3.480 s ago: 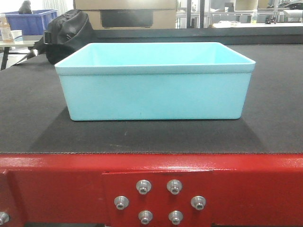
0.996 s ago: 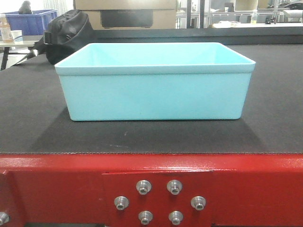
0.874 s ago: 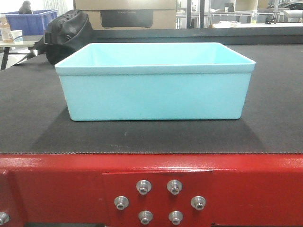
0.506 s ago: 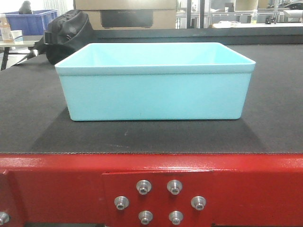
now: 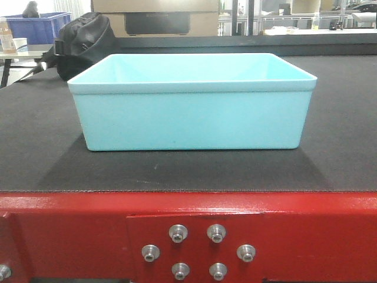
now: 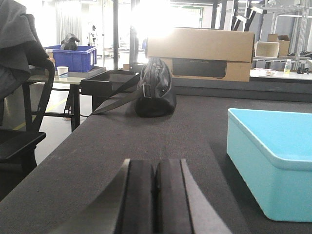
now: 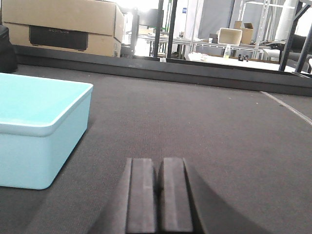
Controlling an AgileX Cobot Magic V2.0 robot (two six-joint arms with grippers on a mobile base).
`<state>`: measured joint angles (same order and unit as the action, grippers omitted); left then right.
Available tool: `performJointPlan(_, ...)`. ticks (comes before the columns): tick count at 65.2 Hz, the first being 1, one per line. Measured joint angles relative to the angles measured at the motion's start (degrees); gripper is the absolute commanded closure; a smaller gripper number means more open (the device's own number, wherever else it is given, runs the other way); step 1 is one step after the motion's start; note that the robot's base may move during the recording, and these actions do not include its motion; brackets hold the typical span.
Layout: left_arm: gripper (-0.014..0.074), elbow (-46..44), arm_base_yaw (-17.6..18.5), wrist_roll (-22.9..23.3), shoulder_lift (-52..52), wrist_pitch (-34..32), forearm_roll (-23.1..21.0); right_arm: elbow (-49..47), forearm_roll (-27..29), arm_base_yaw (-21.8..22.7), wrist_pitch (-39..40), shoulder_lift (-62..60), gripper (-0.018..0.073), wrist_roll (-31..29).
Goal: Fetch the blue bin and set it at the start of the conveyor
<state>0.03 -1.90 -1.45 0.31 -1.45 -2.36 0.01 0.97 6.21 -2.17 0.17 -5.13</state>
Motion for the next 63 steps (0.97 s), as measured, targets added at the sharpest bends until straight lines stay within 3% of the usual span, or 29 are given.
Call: performJointPlan(63, 0.0707, 0.1, 0.0, 0.0, 0.0, 0.8, 0.5, 0.0, 0.0, 0.0, 0.0, 0.0, 0.0726, 0.0)
